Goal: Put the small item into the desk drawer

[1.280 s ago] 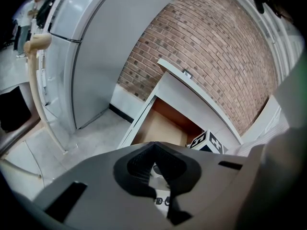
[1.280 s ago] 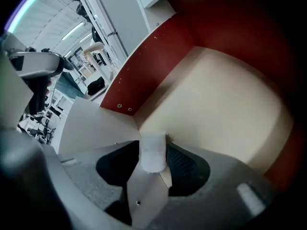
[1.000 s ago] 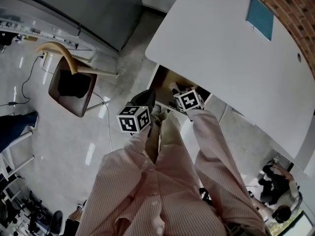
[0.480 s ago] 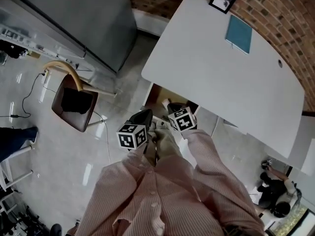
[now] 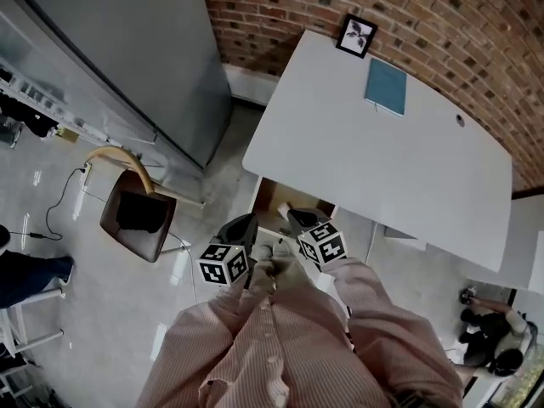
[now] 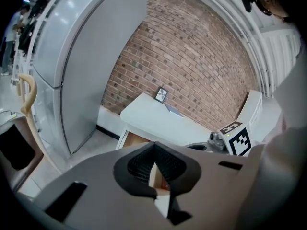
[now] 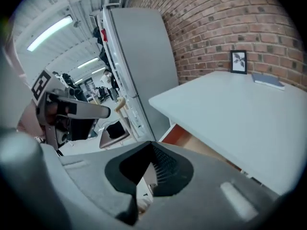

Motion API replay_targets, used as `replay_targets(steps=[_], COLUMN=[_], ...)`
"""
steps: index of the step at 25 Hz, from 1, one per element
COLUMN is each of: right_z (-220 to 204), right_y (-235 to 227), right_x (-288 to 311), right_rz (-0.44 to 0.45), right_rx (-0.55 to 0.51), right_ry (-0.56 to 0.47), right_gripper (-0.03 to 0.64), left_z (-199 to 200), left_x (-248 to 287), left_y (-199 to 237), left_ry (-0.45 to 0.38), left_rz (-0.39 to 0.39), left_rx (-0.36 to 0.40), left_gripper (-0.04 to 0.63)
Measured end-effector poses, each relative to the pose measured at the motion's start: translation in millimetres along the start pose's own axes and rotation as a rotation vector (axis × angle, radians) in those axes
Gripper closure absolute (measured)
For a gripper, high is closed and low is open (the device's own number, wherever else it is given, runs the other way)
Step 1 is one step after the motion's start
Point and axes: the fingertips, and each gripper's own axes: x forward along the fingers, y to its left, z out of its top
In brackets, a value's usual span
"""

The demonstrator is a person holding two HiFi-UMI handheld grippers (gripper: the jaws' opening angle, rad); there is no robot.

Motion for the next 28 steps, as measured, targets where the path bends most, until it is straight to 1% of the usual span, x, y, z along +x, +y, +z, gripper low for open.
replay_targets(steps=[5, 11, 16, 20, 23, 28], right_z=[41.3, 89.0, 120.5, 141.8, 156.9, 177.1], right_y=[7.4, 5.4, 4.8, 3.3, 0.0, -2.6], right_x=[-30.5, -68.8, -101.1, -123.9, -140.4, -164.3], right_rz=[0.017, 0.003, -0.031, -0.049, -0.063, -0.092], right_rx=[0.045, 0.092, 0.068, 0.077, 0.061, 0.03], right_ry=[-0.151, -0.318, -0.434, -0.519, -0.572, -0.64], right_gripper=[0.611, 0.611, 0.611, 0.611, 0.611, 0.611], left_z=[32.9, 71.6, 109.7, 137.8, 154.5, 173.9], left_x=[-16.6, -31.9, -51.3, -67.2, -74.4, -84.8], left_y=[-13.3, -24.5, -33.8, -39.4, -45.4, -53.3], left_ry=[-0.09, -0.191, -0.303, -0.383, -0.423, -0.461], left_rz=[-0.015, -0.027, -0.028, -0.019, -0.02, -0.017], left_rx=[0.068, 0.119, 0.161, 0.202, 0.231, 0.284], left_gripper=[0.595, 0.595, 0.595, 0.595, 0.595, 0.595])
